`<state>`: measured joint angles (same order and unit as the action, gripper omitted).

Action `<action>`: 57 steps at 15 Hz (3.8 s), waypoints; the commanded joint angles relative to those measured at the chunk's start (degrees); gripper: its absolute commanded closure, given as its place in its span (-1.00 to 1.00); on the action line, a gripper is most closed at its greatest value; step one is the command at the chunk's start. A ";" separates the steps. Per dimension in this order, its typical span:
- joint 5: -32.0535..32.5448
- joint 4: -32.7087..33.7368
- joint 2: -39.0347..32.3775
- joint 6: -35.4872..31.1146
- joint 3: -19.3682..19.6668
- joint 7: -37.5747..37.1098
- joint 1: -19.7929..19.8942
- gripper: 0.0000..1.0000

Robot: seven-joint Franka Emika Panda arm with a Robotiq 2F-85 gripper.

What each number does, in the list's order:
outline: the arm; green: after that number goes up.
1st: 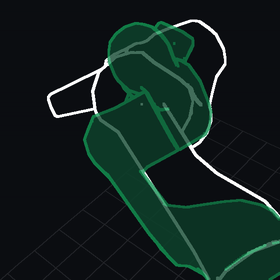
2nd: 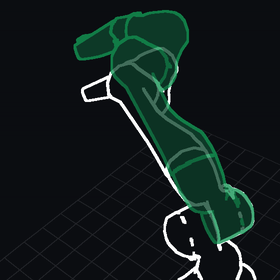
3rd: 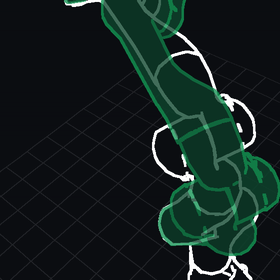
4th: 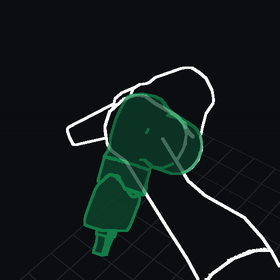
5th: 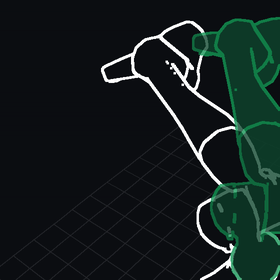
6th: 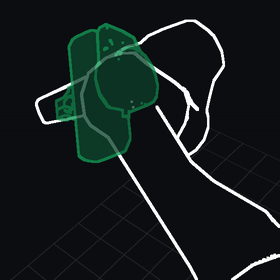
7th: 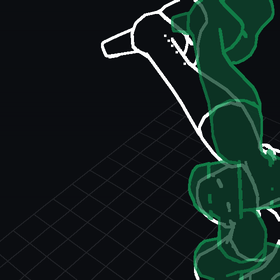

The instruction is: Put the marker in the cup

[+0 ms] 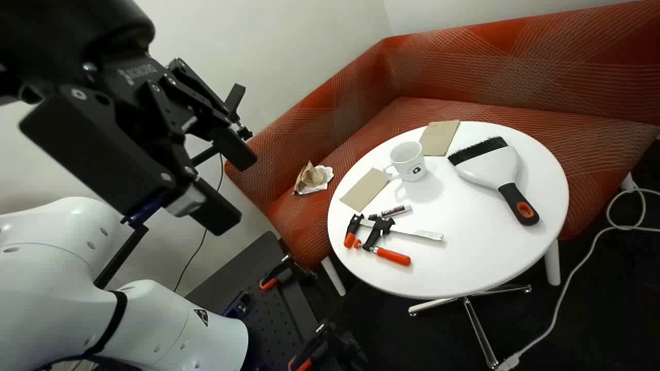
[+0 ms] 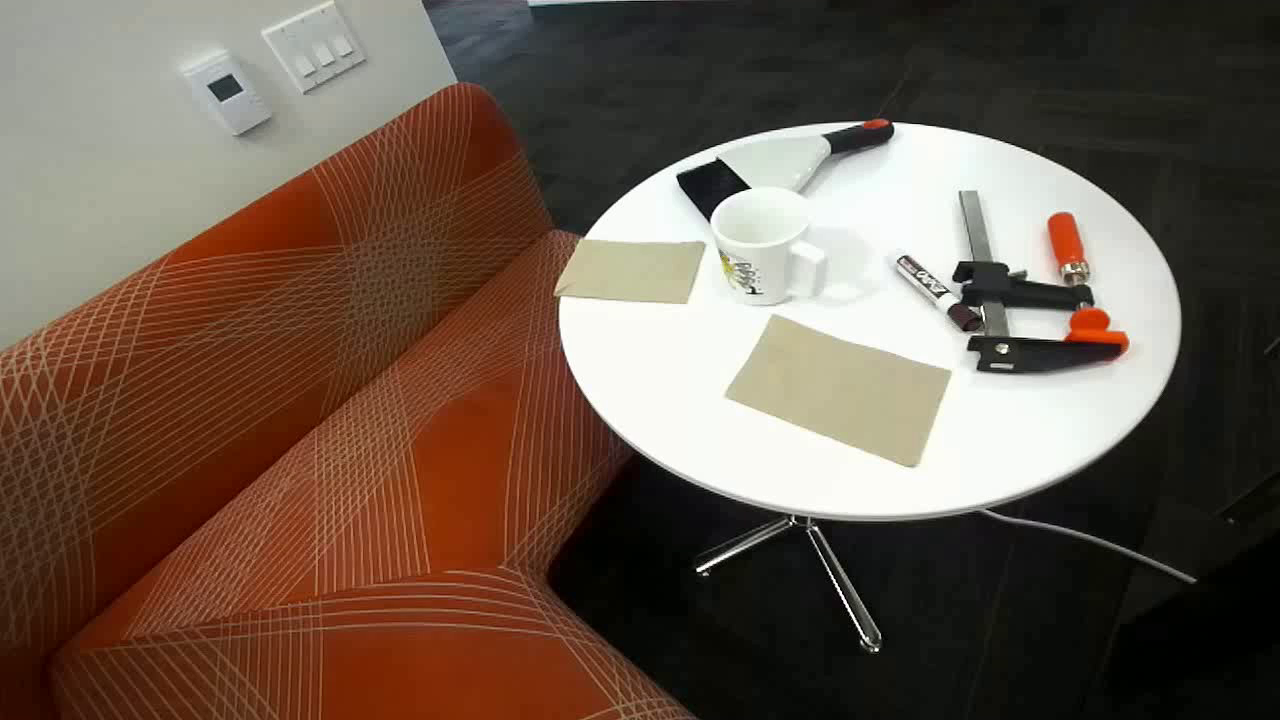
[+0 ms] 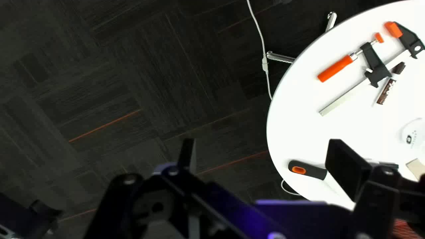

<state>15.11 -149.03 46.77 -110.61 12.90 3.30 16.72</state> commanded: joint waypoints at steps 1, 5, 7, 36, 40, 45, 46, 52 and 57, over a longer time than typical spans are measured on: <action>0.05 0.14 -0.02 0.17 0.08 -0.05 -0.13 -1.00; 0.05 0.14 -0.02 0.17 0.08 -0.05 -0.13 -1.00; 0.05 0.14 -0.02 0.17 0.08 -0.05 -0.13 -1.00; -16.78 -10.25 -18.10 -26.44 -22.25 -31.56 -12.88 -1.00; -16.76 -10.22 -18.61 -26.46 -22.17 -31.62 -13.05 -1.00; -18.03 -9.85 -20.04 -28.25 -21.93 -31.35 -13.80 -1.00; -18.43 -9.49 -21.22 -29.45 -22.24 -31.93 -14.03 -1.00; -20.11 -6.93 -32.68 -40.97 -24.49 -33.70 -16.43 -1.00; -18.58 -2.93 -45.42 -47.63 -24.23 -35.76 -17.00 -1.00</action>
<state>-4.08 -156.06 9.47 -155.57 -11.53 -29.87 0.12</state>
